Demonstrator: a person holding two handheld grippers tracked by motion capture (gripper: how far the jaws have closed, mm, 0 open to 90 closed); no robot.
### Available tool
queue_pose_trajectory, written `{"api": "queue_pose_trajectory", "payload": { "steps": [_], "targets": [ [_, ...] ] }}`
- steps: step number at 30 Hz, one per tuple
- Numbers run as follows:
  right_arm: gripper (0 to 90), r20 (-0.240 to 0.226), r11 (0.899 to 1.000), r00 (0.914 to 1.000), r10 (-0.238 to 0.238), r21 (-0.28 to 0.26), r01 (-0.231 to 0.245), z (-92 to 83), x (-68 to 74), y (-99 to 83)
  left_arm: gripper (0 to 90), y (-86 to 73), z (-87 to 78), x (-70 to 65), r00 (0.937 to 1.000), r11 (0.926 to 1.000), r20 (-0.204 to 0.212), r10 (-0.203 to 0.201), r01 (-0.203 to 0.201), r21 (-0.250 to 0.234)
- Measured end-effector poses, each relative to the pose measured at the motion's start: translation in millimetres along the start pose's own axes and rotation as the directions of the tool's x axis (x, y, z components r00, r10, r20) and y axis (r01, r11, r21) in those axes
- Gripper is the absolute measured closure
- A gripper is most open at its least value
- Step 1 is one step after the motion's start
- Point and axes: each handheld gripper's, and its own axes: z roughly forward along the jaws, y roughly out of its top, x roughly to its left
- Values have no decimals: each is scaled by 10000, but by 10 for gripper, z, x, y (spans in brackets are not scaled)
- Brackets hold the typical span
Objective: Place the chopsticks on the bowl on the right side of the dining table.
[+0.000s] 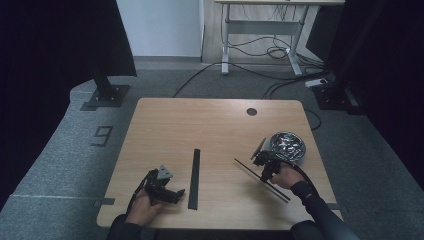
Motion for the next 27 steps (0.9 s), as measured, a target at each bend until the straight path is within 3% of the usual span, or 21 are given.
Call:
{"api": "queue_pose_trajectory", "payload": {
  "steps": [27],
  "targets": [
    [859,21,9969,9999,144,-772,-142,-662,-122,-81,0,0,1,0,10000,10000,-5,0,0,-7]
  ]
}}
